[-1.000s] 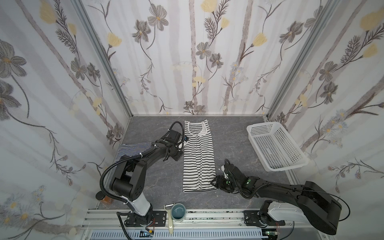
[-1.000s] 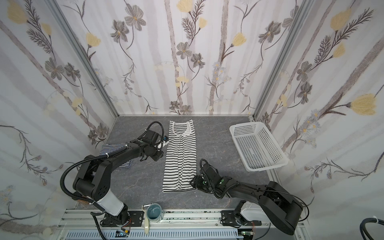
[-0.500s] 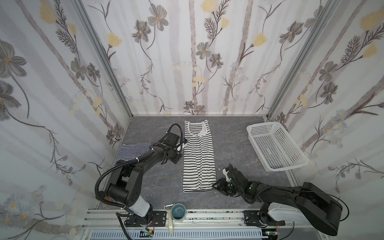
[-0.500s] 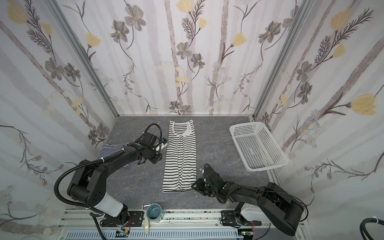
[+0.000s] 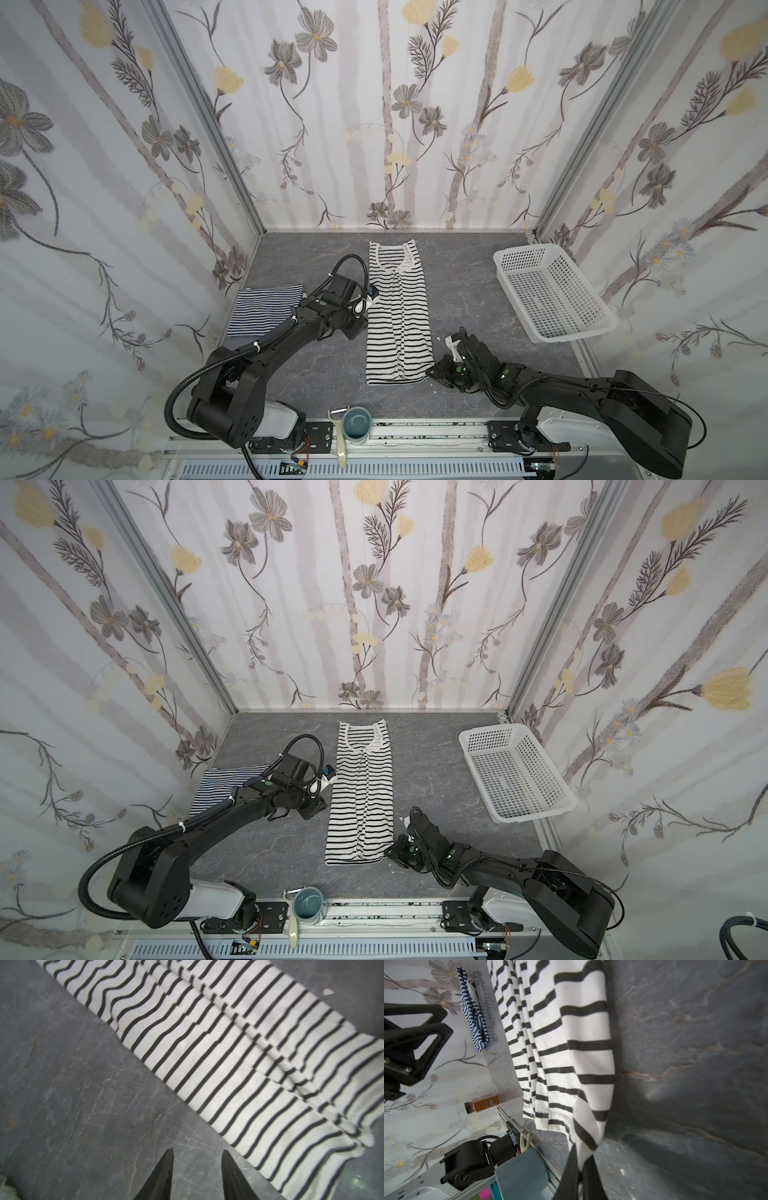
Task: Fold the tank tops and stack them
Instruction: 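Move the left gripper to the strip's near end beside the right gripper and grasp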
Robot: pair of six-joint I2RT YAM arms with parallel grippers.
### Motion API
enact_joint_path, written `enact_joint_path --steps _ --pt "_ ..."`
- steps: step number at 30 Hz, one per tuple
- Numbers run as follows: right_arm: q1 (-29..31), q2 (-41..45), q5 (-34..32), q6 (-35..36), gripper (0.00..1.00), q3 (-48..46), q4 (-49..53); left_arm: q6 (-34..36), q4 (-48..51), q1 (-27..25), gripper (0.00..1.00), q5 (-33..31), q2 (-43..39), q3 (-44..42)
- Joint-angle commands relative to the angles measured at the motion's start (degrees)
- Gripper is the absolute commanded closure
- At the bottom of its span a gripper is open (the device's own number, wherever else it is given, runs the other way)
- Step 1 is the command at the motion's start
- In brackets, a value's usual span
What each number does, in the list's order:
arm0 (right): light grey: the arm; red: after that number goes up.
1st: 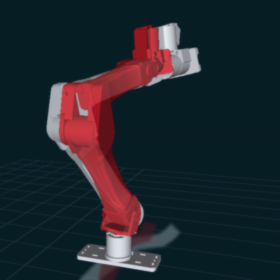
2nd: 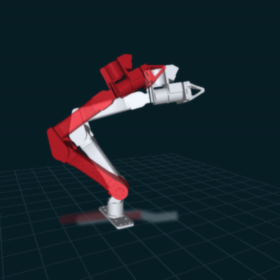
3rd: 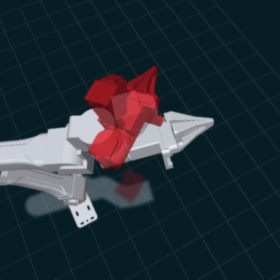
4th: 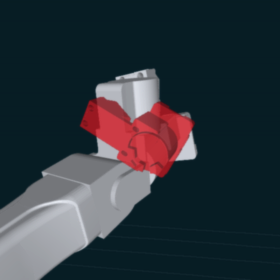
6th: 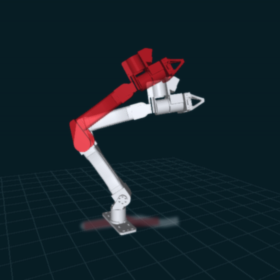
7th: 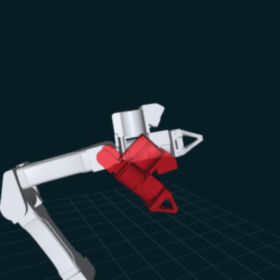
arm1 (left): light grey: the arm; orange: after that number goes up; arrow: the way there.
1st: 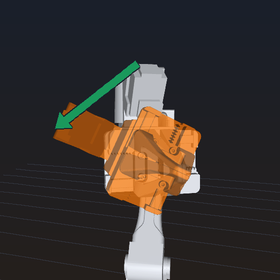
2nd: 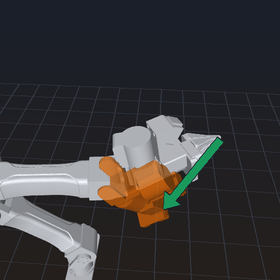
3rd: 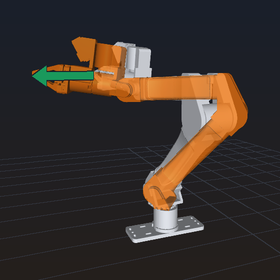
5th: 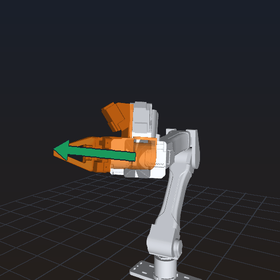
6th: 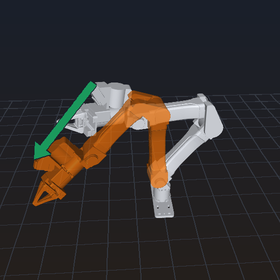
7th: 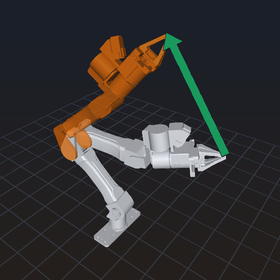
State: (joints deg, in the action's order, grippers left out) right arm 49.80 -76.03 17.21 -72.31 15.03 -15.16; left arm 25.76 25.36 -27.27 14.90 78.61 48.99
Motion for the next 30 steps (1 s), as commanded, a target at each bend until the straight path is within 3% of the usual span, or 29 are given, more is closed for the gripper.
enact_joint_path --steps 1,7,11,17,30 --pt "-0.1 1.3 -0.6 1.6 1.0 2.1 -0.1 2.9 2.1 -2.4 0.59 8.7 -2.7 -1.7" --pt "-2.5 0.2 0.4 4.1 1.0 6.8 0.6 4.6 3.9 -10.7 0.59 6.0 -2.4 -5.2" --pt "-5.4 -2.9 1.0 5.2 1.0 9.4 -0.7 4.6 5.0 -14.3 0.59 8.5 -2.6 -5.5" --pt "-6.8 -6.7 2.2 4.9 1.0 10.9 -3.3 6.1 5.1 -19.6 0.57 5.4 -0.4 -7.5" --pt "-8.6 -11.0 4.3 3.5 1.0 10.7 -8.8 6.4 1.7 -22.1 0.57 0.7 2.3 -8.7"
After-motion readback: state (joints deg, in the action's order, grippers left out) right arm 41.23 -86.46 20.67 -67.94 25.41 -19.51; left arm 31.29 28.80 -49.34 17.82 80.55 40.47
